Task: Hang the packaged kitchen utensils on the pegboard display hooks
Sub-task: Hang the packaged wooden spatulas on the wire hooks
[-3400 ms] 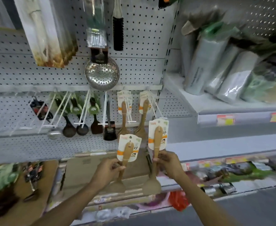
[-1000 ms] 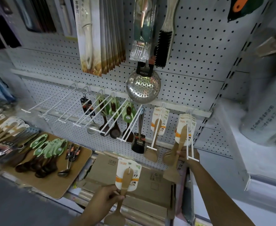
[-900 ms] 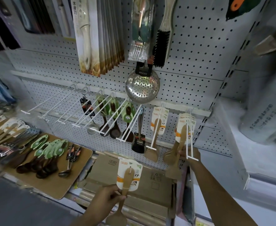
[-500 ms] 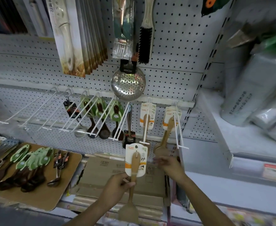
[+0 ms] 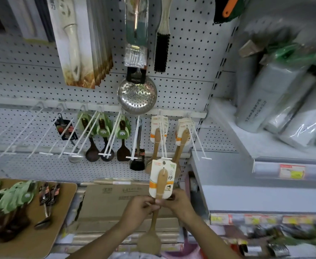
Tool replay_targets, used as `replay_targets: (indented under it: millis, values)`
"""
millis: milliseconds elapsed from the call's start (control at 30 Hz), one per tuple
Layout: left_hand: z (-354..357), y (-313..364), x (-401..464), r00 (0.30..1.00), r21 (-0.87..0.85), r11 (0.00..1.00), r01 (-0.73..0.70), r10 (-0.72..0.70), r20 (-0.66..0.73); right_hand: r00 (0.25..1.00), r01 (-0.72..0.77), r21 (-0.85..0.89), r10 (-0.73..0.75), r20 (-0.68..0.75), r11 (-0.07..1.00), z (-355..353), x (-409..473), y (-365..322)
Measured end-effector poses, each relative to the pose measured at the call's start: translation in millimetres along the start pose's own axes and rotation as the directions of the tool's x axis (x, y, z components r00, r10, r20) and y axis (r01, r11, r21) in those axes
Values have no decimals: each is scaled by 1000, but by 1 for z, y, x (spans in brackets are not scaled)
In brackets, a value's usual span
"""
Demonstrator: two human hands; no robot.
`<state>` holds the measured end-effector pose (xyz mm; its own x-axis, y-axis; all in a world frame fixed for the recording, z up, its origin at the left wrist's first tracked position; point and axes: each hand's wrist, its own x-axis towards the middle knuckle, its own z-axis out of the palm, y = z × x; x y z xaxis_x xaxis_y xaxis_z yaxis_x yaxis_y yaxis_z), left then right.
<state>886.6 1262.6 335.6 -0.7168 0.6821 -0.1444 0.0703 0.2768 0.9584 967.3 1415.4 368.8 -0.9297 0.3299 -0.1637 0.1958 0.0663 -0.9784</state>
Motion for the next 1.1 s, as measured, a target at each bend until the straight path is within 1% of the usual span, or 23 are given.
replay_targets:
  millis: [100,167,300,433,533,700,967,1100]
  values:
    - [-7,-9,-3,1000,-37,999,24,-24,-2,999,-11,35,12,-43,999,10,2,3]
    - [-11,-18,-5,999,-16,999,44,-43,26,997,-16,87,23,-79,996,11,7,5]
    - [-18,-43,-4,992,132,988,79,-91,89,994,-28,150,43,-100,988,10,19,5]
    - [-23,-56,-2,988,271,956,112,-136,72,997,-26,193,39,-67,981,9,26,8]
    - [-23,-67,3,983,324,937,133,-166,75,999,-30,187,35,-24,982,7,29,10]
    - [-20,-75,5,975,443,887,126,-194,111,995,-92,199,95,-8,976,12,32,19]
    - [-10,-67,13,983,530,842,104,-170,76,995,-92,184,98,-27,979,6,43,19]
    - [-4,-61,21,985,567,820,83,-154,79,993,-101,144,108,-38,984,2,52,14]
